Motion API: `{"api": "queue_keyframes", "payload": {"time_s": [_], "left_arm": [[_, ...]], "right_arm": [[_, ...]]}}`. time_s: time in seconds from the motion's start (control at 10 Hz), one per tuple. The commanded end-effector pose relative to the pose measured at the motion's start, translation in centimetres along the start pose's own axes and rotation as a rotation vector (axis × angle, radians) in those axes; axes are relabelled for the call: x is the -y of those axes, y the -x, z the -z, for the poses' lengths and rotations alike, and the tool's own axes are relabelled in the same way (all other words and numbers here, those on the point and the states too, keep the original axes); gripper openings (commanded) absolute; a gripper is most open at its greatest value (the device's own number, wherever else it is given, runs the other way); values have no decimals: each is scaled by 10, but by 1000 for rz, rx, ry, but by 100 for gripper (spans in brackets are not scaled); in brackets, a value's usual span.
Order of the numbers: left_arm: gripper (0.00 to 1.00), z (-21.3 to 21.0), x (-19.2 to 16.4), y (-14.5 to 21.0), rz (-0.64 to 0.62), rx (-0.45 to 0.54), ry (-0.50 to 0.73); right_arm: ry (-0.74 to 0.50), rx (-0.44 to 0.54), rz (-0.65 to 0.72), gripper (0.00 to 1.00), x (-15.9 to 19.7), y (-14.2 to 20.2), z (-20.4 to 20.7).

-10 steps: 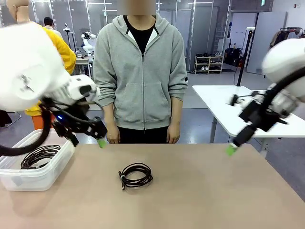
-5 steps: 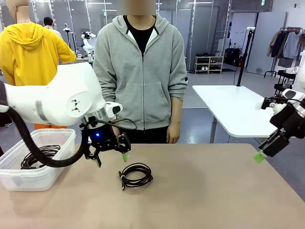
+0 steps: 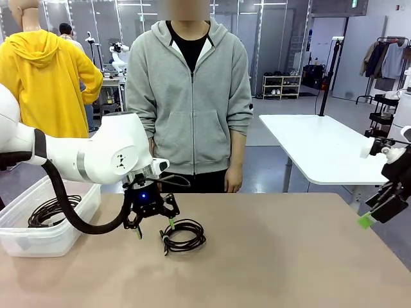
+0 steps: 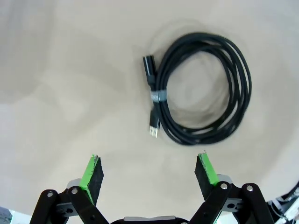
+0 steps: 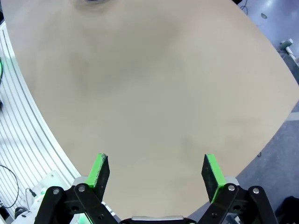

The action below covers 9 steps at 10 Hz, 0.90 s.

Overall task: Organize and store the cables.
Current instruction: Place the USB Extension Cable into the Organizing box.

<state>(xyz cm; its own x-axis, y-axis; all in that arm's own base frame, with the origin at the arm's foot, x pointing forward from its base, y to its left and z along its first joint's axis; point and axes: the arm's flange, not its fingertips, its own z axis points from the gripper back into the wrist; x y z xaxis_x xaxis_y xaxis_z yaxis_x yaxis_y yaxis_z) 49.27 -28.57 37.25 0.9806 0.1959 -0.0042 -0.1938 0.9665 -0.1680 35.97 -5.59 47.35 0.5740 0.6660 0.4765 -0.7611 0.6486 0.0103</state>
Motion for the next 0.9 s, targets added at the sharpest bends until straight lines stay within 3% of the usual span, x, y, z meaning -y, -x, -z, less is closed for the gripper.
{"api": "queue_keyframes", "payload": {"time_s": [0.0,0.2,0.8], "left_arm": [[100,12,7,-11,-31,59,-2],[96,24,5,-16,-50,41,8],[61,52,20,-36,-22,72,-99]], "right_arm": [[26,-2,21,100,-5,5,6],[0,0,0,100,0,0,0],[0,0,0,100,0,0,0]]}}
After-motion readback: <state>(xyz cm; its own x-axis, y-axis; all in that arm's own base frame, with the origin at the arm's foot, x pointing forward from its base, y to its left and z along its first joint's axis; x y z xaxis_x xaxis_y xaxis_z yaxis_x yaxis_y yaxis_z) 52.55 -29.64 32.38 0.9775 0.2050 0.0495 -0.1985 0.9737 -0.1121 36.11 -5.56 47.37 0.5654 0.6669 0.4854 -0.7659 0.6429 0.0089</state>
